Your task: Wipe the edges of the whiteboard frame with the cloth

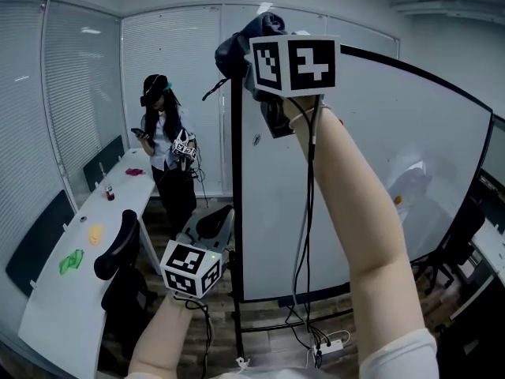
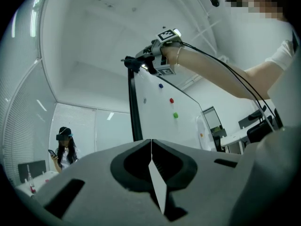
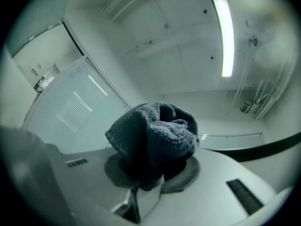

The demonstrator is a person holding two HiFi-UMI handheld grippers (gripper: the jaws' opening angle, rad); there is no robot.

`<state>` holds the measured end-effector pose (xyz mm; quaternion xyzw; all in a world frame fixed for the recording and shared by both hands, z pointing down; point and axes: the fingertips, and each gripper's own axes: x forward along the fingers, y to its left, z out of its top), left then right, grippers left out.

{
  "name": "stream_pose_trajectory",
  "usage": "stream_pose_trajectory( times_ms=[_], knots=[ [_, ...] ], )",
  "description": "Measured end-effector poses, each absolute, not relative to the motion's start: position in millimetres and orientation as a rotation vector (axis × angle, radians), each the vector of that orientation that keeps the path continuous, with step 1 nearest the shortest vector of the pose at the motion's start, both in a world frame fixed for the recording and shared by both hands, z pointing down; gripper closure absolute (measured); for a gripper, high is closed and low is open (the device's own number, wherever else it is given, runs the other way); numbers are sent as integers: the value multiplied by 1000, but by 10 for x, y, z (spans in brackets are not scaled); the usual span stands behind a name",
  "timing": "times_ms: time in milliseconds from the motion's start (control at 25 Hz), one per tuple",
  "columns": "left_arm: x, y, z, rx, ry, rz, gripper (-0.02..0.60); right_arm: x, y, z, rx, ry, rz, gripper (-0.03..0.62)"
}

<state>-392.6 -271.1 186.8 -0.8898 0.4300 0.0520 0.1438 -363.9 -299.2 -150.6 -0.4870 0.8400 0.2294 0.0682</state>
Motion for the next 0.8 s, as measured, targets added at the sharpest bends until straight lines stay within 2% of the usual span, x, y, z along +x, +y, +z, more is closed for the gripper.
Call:
stream_pose_trajectory(
  times_ms=[800],
  knots=[
    [-2145,-2802,2066,-2483,1416,137,561,-2097,-3104,-1685,-1450,2531,875,525]
  ],
)
